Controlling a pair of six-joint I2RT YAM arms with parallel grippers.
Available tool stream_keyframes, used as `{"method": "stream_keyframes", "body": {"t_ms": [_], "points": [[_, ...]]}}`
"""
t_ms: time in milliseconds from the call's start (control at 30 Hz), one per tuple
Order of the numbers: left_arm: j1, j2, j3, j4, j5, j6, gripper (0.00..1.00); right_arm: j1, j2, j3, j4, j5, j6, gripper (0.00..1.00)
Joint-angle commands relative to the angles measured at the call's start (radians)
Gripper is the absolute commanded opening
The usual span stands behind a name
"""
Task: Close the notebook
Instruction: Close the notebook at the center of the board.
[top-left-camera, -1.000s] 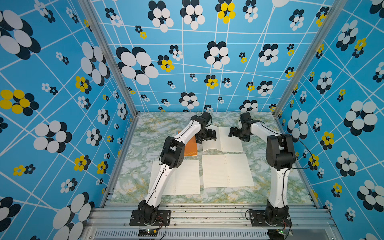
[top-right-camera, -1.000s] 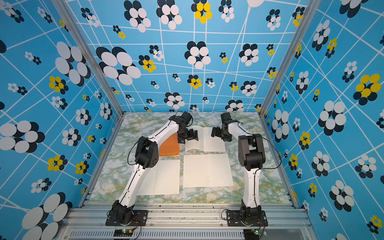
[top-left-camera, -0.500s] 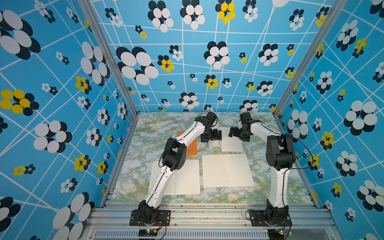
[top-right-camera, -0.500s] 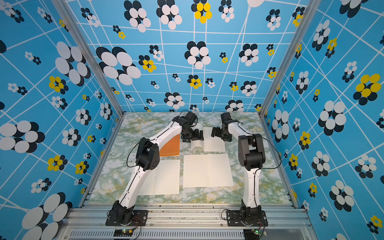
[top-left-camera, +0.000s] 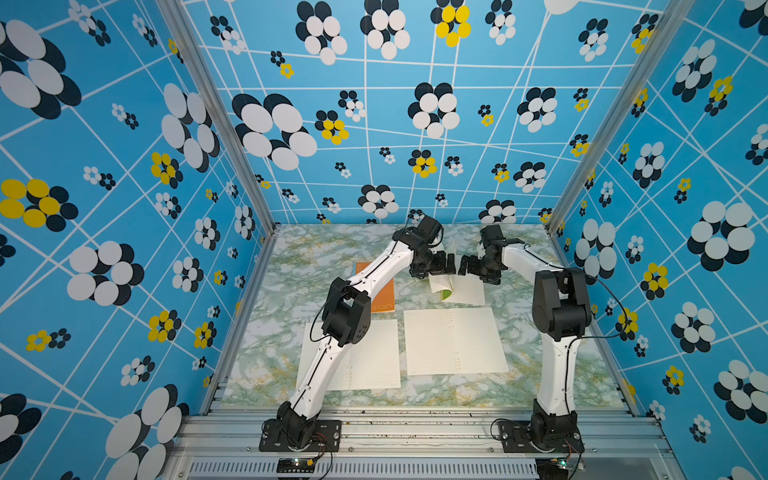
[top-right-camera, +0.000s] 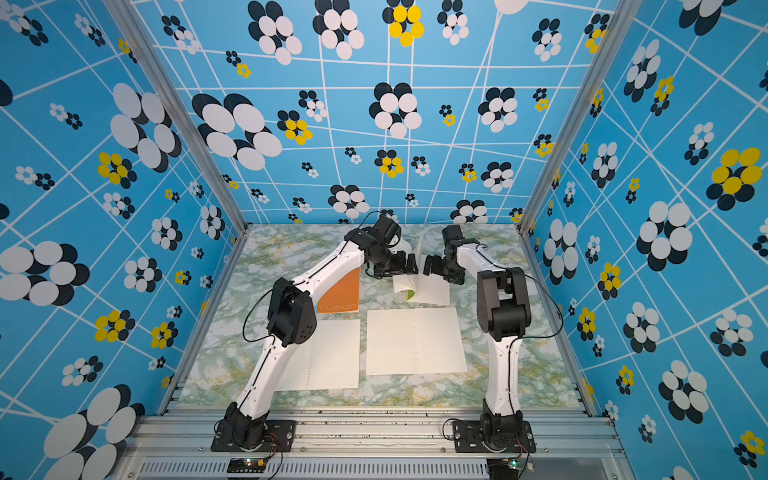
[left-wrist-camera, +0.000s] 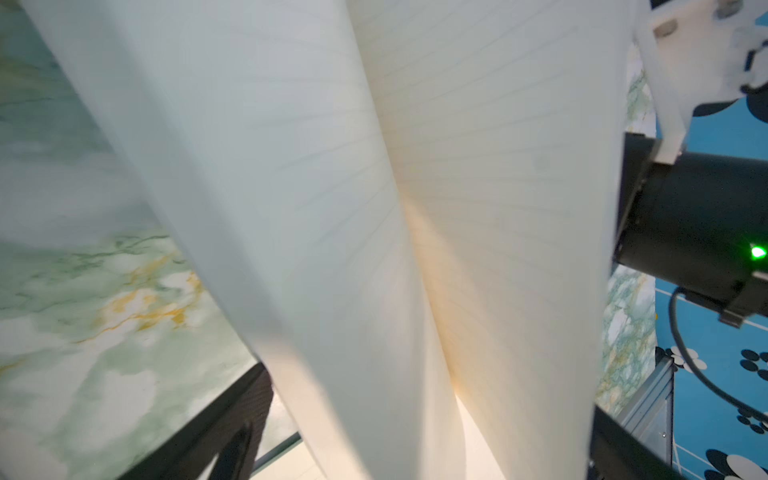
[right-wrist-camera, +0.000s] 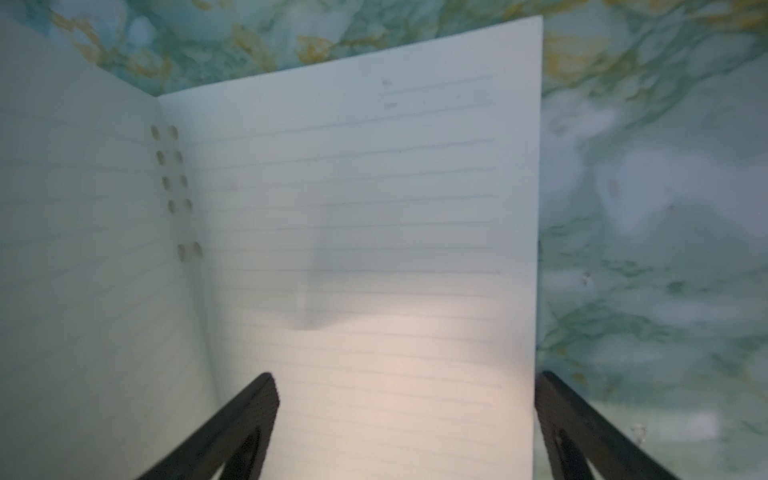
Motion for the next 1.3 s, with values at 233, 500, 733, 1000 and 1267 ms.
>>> {"method": "stream_keyframes", "body": {"t_ms": [233, 500, 733, 1000, 1267], "points": [[-0.098, 0.006, 0.121, -0.008, 0.075, 0.073, 1.0, -0.112, -0.117, -0.045, -0.082, 0.049, 0.02, 0.99], [-0.157, 0.036, 0.159, 0.026, 0.116, 0.108, 1.0, -0.187, -0.169, -0.114, -0.068, 0.105, 0.052, 0.99], [-0.157, 0.102, 0.23, 0.084, 0.064, 0.132, 1.0, -0.219, -0.19, -0.128, -0.046, 0.189, 0.101, 0.99], [-0.115, 0.103, 0.215, 0.081, 0.054, 0.109, 0.99, -0.273, -0.213, -0.142, -0.012, 0.289, 0.154, 0.99], [-0.016, -0.031, 0.013, 0.13, 0.052, 0.109, 0.99, -0.291, -0.166, -0.108, 0.136, 0.116, 0.179, 0.99]]}}
